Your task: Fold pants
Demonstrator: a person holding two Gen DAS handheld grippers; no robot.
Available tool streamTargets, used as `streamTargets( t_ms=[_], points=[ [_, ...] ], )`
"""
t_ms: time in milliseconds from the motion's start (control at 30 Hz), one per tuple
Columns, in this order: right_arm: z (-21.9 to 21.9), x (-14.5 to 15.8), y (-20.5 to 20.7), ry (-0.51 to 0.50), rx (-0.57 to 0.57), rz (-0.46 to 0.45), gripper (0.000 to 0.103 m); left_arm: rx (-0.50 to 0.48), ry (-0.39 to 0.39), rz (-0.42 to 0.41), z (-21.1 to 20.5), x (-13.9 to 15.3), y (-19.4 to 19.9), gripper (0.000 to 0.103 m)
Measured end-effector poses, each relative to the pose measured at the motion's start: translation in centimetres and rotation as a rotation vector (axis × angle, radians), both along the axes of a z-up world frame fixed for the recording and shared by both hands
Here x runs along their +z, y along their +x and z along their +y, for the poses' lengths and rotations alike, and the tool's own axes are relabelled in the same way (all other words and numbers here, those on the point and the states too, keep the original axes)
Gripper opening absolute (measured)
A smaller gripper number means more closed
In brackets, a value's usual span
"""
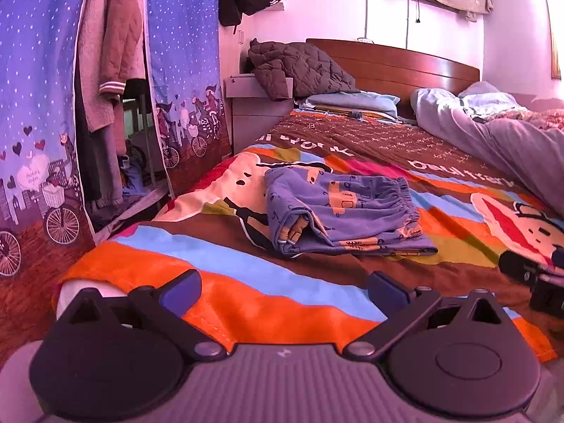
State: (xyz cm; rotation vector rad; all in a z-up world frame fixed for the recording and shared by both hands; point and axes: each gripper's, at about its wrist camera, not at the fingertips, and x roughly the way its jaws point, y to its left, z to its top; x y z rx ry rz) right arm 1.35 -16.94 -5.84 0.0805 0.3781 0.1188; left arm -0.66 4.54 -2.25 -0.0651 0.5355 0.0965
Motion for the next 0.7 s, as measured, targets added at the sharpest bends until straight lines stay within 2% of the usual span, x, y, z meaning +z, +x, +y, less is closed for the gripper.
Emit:
streamTargets(
  t_ms=[200, 700],
  points=[
    [0.37, -0.75, -0.45, -0.049, 0.000, -0.041, 0.102, -0.008, -0.011, -0.002, 0.22, -0.03, 0.10, 0.103],
    [0.22, -0.62, -0.16, -0.020, -0.012, -0.038, 0.102, -0.013, -0.007, 0.002, 0.34, -0.10, 0.28, 0.103]
  ],
)
